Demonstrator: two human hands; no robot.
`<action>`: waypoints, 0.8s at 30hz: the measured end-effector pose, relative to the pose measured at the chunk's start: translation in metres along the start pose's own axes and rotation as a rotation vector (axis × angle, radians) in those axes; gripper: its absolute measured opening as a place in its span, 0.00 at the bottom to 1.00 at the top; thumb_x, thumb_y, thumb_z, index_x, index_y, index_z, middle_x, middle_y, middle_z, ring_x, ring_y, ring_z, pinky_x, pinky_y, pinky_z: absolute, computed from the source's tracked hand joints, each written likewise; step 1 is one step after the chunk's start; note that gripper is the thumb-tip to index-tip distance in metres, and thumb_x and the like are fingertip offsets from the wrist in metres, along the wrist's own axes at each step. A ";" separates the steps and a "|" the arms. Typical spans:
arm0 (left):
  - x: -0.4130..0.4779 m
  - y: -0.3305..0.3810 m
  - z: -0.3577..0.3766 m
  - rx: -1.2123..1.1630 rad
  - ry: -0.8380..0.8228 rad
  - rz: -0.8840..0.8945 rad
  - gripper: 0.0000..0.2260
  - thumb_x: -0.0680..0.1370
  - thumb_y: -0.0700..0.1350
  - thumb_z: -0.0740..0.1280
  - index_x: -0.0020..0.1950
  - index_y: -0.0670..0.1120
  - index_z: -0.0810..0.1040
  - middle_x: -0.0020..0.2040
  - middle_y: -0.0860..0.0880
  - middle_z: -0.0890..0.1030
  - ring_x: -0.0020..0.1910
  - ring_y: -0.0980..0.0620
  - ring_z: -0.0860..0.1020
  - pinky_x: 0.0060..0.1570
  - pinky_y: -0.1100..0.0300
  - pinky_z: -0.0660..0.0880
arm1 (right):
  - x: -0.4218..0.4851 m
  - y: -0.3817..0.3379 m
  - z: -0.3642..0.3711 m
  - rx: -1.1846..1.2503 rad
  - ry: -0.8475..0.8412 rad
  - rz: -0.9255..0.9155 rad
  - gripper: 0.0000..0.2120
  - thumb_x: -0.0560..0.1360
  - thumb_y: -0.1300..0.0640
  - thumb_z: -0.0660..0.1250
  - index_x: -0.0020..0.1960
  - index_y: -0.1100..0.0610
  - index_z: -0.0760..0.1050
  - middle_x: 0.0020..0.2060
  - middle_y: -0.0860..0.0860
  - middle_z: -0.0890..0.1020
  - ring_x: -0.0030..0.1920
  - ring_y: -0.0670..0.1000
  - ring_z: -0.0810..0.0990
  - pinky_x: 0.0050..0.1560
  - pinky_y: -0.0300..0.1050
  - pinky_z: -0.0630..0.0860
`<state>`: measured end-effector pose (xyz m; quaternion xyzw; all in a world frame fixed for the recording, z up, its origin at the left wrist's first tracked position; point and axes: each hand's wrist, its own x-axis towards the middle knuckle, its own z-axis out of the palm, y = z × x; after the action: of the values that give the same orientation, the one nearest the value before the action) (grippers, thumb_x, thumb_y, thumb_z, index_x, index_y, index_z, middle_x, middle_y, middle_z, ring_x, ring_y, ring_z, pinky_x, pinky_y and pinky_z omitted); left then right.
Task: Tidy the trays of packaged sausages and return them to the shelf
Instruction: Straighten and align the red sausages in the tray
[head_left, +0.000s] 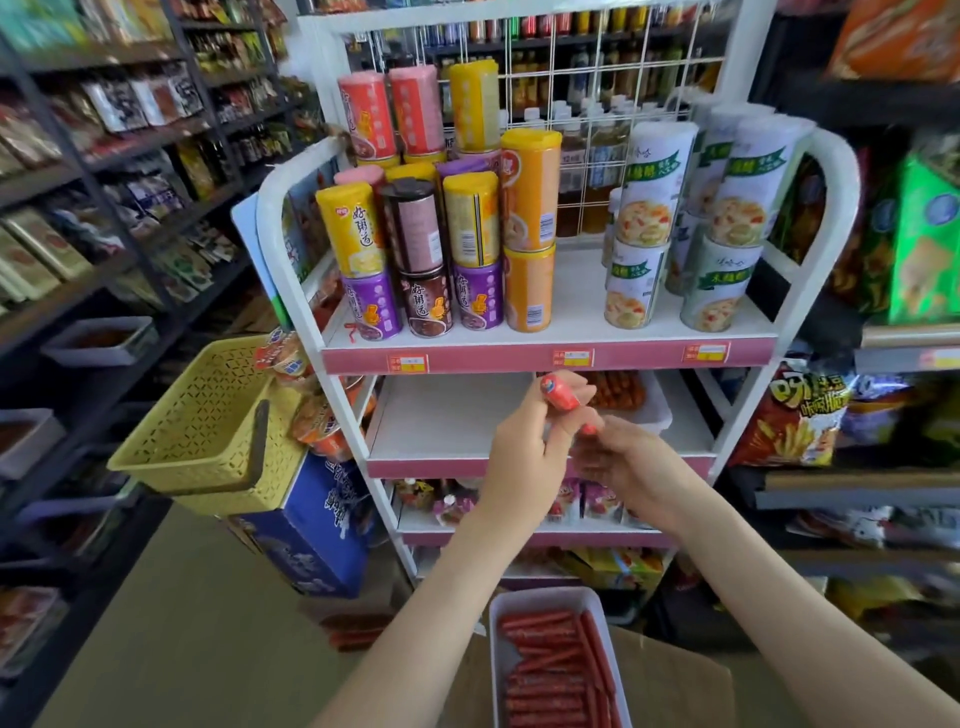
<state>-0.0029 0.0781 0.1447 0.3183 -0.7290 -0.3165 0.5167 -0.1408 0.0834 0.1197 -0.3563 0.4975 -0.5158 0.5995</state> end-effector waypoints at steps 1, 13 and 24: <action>-0.001 -0.001 0.001 0.039 0.010 0.016 0.11 0.78 0.52 0.61 0.54 0.48 0.76 0.49 0.56 0.81 0.48 0.58 0.81 0.50 0.65 0.76 | -0.005 -0.005 0.002 -0.188 0.038 -0.054 0.10 0.82 0.57 0.57 0.48 0.58 0.75 0.40 0.51 0.81 0.45 0.52 0.78 0.50 0.45 0.75; -0.001 0.001 -0.005 0.395 -0.087 0.088 0.16 0.76 0.55 0.65 0.59 0.47 0.77 0.47 0.52 0.81 0.45 0.52 0.78 0.42 0.58 0.75 | -0.043 -0.041 0.014 -0.425 0.200 -0.662 0.11 0.71 0.69 0.70 0.46 0.54 0.77 0.41 0.47 0.82 0.45 0.46 0.80 0.50 0.39 0.77; -0.003 0.024 -0.026 -0.259 0.138 -0.214 0.09 0.73 0.40 0.71 0.51 0.51 0.79 0.42 0.61 0.81 0.46 0.62 0.79 0.46 0.70 0.73 | -0.020 -0.019 -0.012 0.408 0.101 -0.394 0.19 0.60 0.55 0.73 0.47 0.61 0.73 0.36 0.50 0.82 0.40 0.47 0.82 0.45 0.37 0.78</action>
<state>0.0195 0.0912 0.1690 0.3457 -0.6071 -0.4382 0.5656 -0.1567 0.0997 0.1389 -0.2920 0.3336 -0.7290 0.5216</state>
